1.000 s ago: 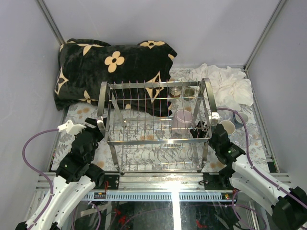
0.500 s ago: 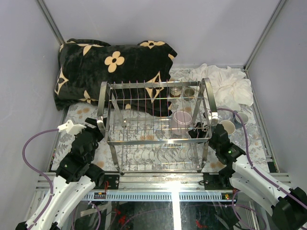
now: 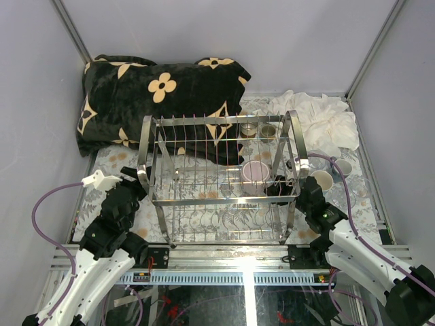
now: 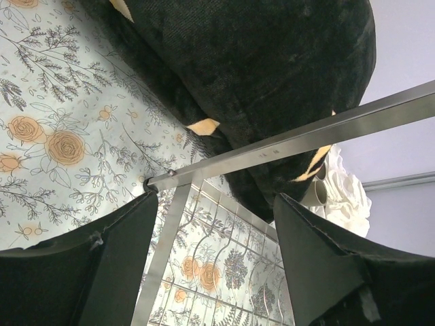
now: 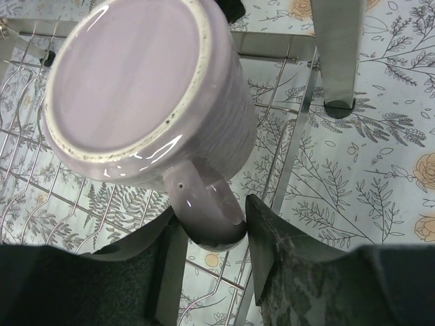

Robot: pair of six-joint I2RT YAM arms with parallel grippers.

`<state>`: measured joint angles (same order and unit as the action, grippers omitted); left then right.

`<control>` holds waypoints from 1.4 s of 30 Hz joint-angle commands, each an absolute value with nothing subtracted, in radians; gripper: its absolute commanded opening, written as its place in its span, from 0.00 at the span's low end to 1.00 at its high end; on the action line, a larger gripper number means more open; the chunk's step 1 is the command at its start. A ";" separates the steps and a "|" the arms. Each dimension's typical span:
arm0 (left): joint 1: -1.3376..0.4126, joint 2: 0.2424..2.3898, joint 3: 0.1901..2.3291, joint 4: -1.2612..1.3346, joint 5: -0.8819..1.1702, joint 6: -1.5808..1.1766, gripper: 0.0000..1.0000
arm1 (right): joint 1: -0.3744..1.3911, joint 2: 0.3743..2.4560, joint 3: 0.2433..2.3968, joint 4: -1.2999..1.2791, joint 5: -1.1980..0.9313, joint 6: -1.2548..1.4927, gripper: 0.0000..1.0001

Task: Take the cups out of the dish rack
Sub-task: Unload the cup from the dish rack.

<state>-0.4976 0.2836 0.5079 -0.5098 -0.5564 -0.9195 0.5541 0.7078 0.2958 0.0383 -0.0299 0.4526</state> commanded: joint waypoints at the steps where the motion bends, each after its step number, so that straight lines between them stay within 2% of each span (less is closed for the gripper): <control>1: -0.503 0.279 0.500 -0.453 -0.556 -0.900 0.69 | 0.554 0.704 0.313 0.084 -0.064 0.457 0.46; 8: -0.503 0.280 0.500 -0.454 -0.552 -0.899 0.69 | 0.554 0.796 0.368 0.090 -0.089 0.427 0.51; 30: -0.503 0.276 0.498 -0.453 -0.546 -0.899 0.70 | 0.554 0.995 0.534 -0.036 -0.144 0.348 0.53; 42: -0.503 0.276 0.498 -0.452 -0.545 -0.899 0.70 | 0.554 1.072 0.564 -0.024 -0.146 0.329 0.52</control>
<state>-0.4976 0.2836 0.5076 -0.5087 -0.5415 -0.9180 0.5541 1.0431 0.5007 -0.0391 -0.1261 0.3561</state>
